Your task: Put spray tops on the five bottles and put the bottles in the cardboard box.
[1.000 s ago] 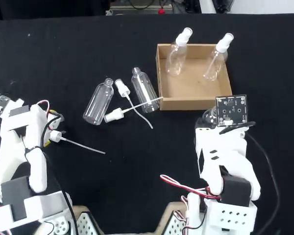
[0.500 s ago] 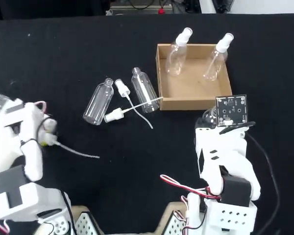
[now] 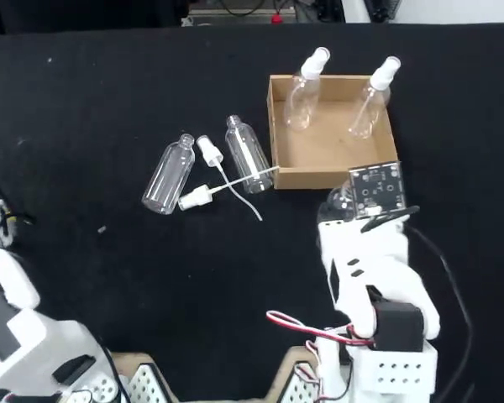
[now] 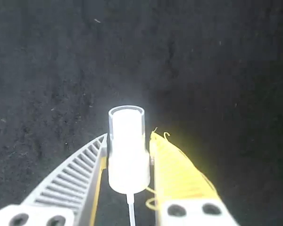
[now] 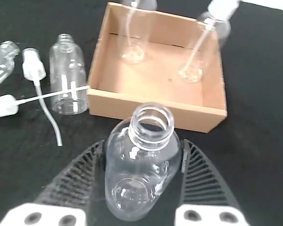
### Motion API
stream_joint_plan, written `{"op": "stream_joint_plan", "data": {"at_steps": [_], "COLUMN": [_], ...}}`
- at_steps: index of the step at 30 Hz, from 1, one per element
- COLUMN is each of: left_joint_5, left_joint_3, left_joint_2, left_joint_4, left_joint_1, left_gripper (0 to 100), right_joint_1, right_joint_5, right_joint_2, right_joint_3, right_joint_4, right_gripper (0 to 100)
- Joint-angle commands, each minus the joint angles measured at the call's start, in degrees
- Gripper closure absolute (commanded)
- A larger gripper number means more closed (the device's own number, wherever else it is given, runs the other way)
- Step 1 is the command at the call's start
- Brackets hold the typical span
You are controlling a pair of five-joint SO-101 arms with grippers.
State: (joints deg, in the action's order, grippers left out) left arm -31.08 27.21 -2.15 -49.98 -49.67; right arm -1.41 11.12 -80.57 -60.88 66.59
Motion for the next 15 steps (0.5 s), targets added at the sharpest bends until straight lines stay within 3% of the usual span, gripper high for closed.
{"op": "stream_joint_plan", "data": {"at_steps": [1,6,15], "left_joint_5": [-2.7,3.4,21.8], "left_joint_3": [-3.8,-5.5,-11.7], "left_joint_2": [2.1,-0.7,-26.5], "left_joint_4": [1.4,0.5,-12.7], "left_joint_1": [0.0,5.1,20.7], "left_gripper": [90,94,95], "right_joint_1": [2.5,8.8,22.8], "right_joint_5": [-0.1,-0.1,-5.4], "right_joint_2": [-0.2,-0.4,0.1], "right_joint_3": [0.3,1.9,0.7], "right_joint_4": [-1.5,-2.0,-15.6], "right_gripper": [89.6,89.6,89.6]}}
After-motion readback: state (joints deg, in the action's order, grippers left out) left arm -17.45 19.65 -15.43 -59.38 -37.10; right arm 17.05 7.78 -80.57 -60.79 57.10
